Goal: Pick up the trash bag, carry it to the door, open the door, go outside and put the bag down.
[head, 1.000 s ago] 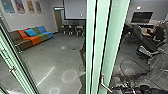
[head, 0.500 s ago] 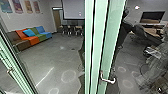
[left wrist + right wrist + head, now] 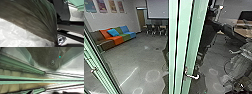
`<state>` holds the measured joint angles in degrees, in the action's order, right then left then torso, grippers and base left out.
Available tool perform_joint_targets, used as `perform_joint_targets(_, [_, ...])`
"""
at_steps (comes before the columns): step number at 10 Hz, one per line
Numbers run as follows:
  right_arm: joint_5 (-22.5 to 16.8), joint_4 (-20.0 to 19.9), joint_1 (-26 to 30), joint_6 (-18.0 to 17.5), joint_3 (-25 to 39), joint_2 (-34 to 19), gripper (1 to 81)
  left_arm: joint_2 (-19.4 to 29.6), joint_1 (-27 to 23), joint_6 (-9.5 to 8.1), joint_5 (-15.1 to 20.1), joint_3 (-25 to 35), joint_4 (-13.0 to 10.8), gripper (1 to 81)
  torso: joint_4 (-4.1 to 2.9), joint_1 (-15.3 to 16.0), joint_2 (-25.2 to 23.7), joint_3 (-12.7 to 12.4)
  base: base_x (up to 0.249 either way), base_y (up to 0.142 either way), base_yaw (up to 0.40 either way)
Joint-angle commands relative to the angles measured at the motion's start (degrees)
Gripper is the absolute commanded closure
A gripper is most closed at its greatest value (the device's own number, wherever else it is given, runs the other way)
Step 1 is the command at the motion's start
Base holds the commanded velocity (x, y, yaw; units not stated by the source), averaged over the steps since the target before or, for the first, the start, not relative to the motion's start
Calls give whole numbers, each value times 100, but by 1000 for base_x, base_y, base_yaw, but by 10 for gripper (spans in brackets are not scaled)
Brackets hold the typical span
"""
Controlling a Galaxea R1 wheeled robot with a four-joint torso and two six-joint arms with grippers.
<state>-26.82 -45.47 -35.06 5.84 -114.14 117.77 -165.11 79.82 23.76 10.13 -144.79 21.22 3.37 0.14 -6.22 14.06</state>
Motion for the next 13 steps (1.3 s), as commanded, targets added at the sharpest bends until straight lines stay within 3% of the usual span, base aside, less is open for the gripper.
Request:
perform_joint_targets(1, [784, 205, 1470, -188, -441, -392, 10, -5, -252, 23, 455, 56, 13, 811, 0, 0, 0, 0, 0, 0, 0])
perform_joint_targets(4, [643, 1023, 1470, -215, -476, -629, 10, -23, -252, 23, 455, 56, 13, 811, 0, 9, 5, 2, 0, 0, 0])
perform_joint_targets(10, [291, 2112, 1366, -215, -1162, -577, 10, -58, -252, 41, 464, 47, 13, 811, 0, 15, 9, 5, 0, 0, 0])
perform_joint_targets(13, [291, 2244, 1417, -215, -1136, -594, 10, -84, -252, 41, 472, 47, 13, 811, 0, 18, 9, 5, 0, 0, 0])
